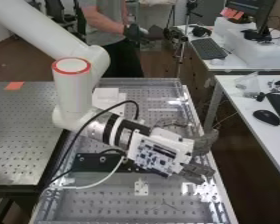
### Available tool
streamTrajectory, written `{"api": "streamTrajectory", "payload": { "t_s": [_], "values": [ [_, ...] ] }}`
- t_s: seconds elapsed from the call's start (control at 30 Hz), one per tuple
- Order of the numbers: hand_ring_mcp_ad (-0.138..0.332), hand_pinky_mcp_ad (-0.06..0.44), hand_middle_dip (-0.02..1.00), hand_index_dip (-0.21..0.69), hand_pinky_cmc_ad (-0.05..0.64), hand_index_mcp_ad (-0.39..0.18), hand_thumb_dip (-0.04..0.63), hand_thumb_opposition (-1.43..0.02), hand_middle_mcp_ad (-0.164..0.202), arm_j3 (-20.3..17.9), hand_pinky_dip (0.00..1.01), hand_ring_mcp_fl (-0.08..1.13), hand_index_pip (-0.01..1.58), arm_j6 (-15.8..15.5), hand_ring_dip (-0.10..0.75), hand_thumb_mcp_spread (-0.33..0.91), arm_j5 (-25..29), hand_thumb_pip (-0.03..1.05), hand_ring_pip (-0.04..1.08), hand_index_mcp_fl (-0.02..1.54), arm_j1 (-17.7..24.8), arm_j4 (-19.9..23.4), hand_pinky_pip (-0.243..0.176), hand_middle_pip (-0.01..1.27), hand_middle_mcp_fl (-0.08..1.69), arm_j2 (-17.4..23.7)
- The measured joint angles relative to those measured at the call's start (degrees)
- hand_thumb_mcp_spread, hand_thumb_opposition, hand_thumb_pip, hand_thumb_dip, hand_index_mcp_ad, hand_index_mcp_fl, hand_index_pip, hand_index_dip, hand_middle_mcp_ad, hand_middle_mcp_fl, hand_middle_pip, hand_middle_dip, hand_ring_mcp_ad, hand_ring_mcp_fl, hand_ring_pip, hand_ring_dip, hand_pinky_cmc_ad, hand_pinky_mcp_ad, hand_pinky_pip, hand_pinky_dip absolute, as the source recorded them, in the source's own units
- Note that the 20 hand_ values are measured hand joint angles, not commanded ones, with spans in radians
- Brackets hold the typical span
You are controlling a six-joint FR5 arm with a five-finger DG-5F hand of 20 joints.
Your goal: Grab the chopstick and place it in the clear container
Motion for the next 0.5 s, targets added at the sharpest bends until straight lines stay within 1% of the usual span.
{"api": "streamTrajectory", "payload": {
  "t_s": [0.1, 0.13, 0.17, 0.2, 0.23, 0.27, 0.3, 0.33, 0.37, 0.4, 0.43, 0.47, 0.5],
  "values": [
    [0.227, 0.195, 0.62, 0.237, 0.255, -0.159, 0.354, -0.82, 0.051, 0.09, 0.18, 0.25, 0.59, -1.09, 0.208, 0.48, 0.47, 0.65, 0.10, 0.46, 0.04, -0.09, -0.115, 0.20, 0.67, 0.13],
    [0.229, 0.195, 0.62, 0.250, 0.258, -0.159, 0.356, -0.82, 0.051, 0.12, 0.18, 0.26, 0.61, -1.57, 0.218, 0.49, 0.91, 0.64, 0.09, 0.48, 0.05, -0.10, -0.115, 0.20, 0.68, 0.19],
    [0.223, 0.199, 0.63, 0.253, 0.258, -0.159, 0.354, -0.82, 0.051, 0.15, 0.18, 0.27, 0.61, -2.05, 0.244, 0.50, 1.45, 0.63, 0.10, 0.50, 0.08, -0.10, -0.103, 0.21, 0.71, 0.24],
    [0.211, 0.182, 0.64, 0.253, 0.265, -0.159, 0.354, -0.82, 0.049, 0.16, 0.18, 0.29, 0.62, -2.21, 0.251, 0.51, 1.64, 0.61, 0.10, 0.53, 0.09, -0.10, -0.099, 0.21, 0.73, 0.26],
    [0.208, 0.182, 0.64, 0.258, 0.260, -0.157, 0.354, -0.82, 0.049, 0.20, 0.18, 0.30, 0.63, -2.41, 0.251, 0.52, 1.90, 0.60, 0.09, 0.54, 0.10, -0.14, -0.099, 0.21, 0.73, 0.29],
    [0.215, 0.183, 0.64, 0.258, 0.283, -0.157, 0.356, -0.82, 0.049, 0.23, 0.18, 0.31, 0.63, -2.60, 0.251, 0.52, 1.96, 0.59, 0.10, 0.56, 0.12, -0.16, -0.096, 0.22, 0.75, 0.29],
    [0.202, 0.185, 0.64, 0.257, 0.279, -0.157, 0.356, -0.82, 0.049, 0.25, 0.18, 0.31, 0.63, -2.73, 0.251, 0.53, 1.96, 0.59, 0.10, 0.57, 0.13, -0.18, -0.091, 0.23, 0.77, 0.29],
    [0.192, 0.176, 0.64, 0.257, 0.298, -0.169, 0.356, -0.82, 0.049, 0.31, 0.18, 0.33, 0.63, -3.12, 0.251, 0.53, 2.05, 0.58, 0.10, 0.59, 0.16, -0.29, -0.091, 0.23, 0.77, 0.29],
    [0.194, 0.173, 0.64, 0.257, 0.295, -0.173, 0.356, -0.82, 0.049, 0.39, 0.18, 0.33, 0.63, -3.48, 0.251, 0.55, 2.10, 0.57, 0.10, 0.61, 0.19, -0.44, -0.087, 0.23, 0.77, 0.29],
    [0.197, 0.173, 0.64, 0.257, 0.314, -0.173, 0.356, -0.82, 0.047, 0.44, 0.18, 0.33, 0.63, -3.62, 0.262, 0.55, 2.11, 0.57, 0.11, 0.61, 0.21, -0.51, -0.082, 0.23, 0.79, 0.29],
    [0.195, 0.175, 0.65, 0.257, 0.311, -0.173, 0.356, -0.82, 0.047, 0.51, 0.18, 0.33, 0.63, -3.70, 0.281, 0.55, 2.07, 0.57, 0.11, 0.62, 0.24, -0.60, -0.082, 0.23, 0.79, 0.28],
    [0.195, 0.175, 0.66, 0.257, 0.323, -0.173, 0.356, -0.82, 0.051, 0.59, 0.18, 0.35, 0.63, -3.68, 0.283, 0.55, 1.86, 0.56, 0.10, 0.64, 0.25, -0.63, -0.080, 0.23, 0.79, 0.26],
    [0.185, 0.173, 0.66, 0.257, 0.332, -0.173, 0.354, -0.82, 0.047, 0.62, 0.18, 0.35, 0.63, -3.68, 0.286, 0.55, 1.73, 0.53, 0.10, 0.65, 0.26, -0.63, -0.080, 0.23, 0.79, 0.23]
  ]
}}
